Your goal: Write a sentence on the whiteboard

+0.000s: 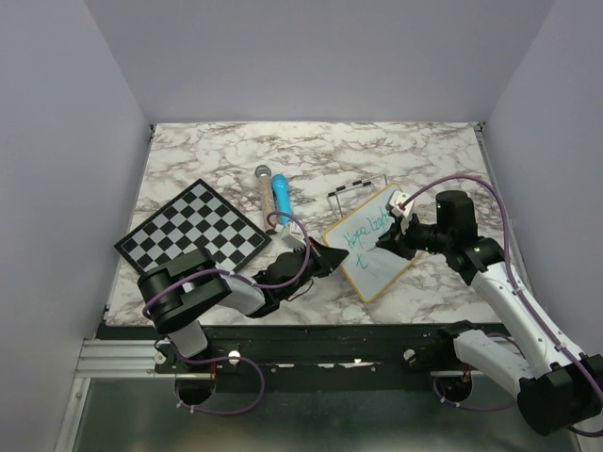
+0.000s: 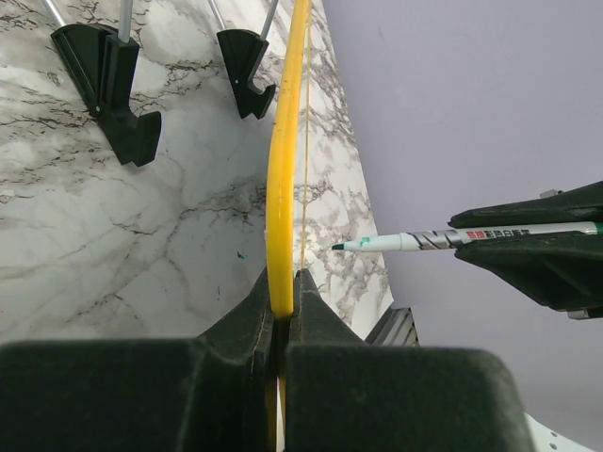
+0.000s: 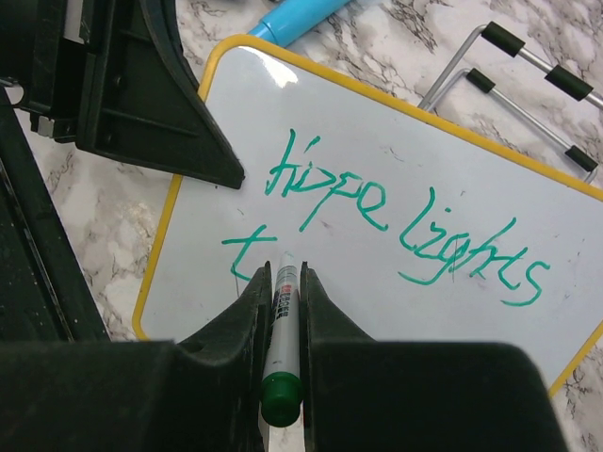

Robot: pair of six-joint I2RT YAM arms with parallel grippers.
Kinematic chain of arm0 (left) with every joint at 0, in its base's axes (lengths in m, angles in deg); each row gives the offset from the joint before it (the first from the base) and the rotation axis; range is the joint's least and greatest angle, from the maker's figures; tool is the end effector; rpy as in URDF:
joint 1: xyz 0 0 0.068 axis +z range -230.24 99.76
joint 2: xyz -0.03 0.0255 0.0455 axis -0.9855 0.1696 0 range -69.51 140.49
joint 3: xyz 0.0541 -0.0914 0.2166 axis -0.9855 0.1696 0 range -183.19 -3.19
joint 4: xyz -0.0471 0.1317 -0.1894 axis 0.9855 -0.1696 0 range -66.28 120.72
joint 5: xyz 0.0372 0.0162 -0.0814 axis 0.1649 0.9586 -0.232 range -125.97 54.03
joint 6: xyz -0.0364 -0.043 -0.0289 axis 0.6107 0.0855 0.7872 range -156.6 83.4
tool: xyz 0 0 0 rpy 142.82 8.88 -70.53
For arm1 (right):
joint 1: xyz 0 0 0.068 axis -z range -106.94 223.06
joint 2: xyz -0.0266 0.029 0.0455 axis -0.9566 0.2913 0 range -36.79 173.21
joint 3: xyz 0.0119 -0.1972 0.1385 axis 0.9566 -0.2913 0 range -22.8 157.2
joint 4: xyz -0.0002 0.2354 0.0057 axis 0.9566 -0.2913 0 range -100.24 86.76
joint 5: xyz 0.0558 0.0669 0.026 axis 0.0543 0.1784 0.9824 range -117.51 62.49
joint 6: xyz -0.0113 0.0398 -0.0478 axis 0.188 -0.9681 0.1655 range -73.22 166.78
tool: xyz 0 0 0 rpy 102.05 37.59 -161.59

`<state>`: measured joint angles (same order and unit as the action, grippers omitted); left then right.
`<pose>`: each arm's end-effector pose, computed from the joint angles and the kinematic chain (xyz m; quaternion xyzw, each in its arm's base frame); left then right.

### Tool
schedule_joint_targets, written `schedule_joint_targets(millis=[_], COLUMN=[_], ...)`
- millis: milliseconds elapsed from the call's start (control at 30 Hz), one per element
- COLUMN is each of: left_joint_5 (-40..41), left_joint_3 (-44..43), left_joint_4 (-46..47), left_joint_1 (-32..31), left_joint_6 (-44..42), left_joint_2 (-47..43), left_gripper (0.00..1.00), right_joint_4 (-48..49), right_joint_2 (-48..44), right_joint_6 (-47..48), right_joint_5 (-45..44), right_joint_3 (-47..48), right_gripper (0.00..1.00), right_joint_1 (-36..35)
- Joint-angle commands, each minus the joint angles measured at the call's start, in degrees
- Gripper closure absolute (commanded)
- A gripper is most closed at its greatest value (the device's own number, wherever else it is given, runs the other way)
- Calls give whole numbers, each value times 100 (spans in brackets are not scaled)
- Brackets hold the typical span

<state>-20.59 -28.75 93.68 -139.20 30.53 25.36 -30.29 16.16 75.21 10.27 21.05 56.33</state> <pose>0.1619 -0.2442 0.1487 -0.1416 0.7302 -0.5439 0.3884 0.1785 0.0846 0.2567 -0.4593 0.7226 0.2435 0.4556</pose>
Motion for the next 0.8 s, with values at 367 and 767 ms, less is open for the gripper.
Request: schedule_joint_targets(millis=[367,767], left_joint_5=[44,27], left_joint_3=[16,-1], left_joint_4=[489,480], left_joint_1=[-28,-28], left_joint_6=[-7,-34], left_joint_2=[49,14], left_gripper=[100,100], right_joint_4=[-81,85], right_joint_2=[137,479], right_joint_6=[75,49], right_joint_5=[186,230], right_joint_3=[53,141], right_gripper=[100,99], right_joint_1=[56,65])
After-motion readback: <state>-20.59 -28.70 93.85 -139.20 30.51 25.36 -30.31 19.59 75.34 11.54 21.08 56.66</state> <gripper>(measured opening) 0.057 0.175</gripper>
